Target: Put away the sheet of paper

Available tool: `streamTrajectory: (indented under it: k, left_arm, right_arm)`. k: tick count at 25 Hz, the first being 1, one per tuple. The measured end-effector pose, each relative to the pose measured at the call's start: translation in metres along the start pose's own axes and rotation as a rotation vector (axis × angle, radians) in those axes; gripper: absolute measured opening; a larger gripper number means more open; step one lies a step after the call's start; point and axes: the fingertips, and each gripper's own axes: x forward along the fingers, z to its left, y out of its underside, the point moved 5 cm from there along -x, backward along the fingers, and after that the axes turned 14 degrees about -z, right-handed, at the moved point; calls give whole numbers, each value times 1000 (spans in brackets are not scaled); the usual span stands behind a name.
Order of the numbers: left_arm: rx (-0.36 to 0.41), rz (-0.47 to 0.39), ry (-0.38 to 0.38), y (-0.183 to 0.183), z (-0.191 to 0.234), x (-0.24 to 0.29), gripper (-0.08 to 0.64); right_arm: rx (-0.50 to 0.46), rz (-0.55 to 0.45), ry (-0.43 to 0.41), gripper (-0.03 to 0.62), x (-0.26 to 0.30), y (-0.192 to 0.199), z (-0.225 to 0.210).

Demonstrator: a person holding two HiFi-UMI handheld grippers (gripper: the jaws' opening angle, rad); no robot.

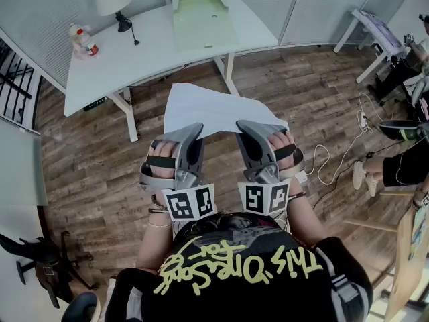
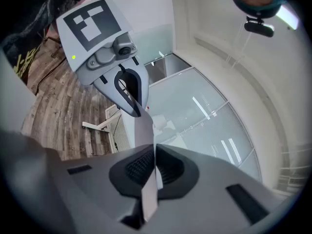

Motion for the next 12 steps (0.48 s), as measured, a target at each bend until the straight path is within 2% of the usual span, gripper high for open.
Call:
streamTrajectory:
  k: [12]
  left_arm:
    - [-4, -12, -34, 1, 8, -2, 8]
  right_arm:
    - [-17, -6, 1, 7, 3, -5, -5]
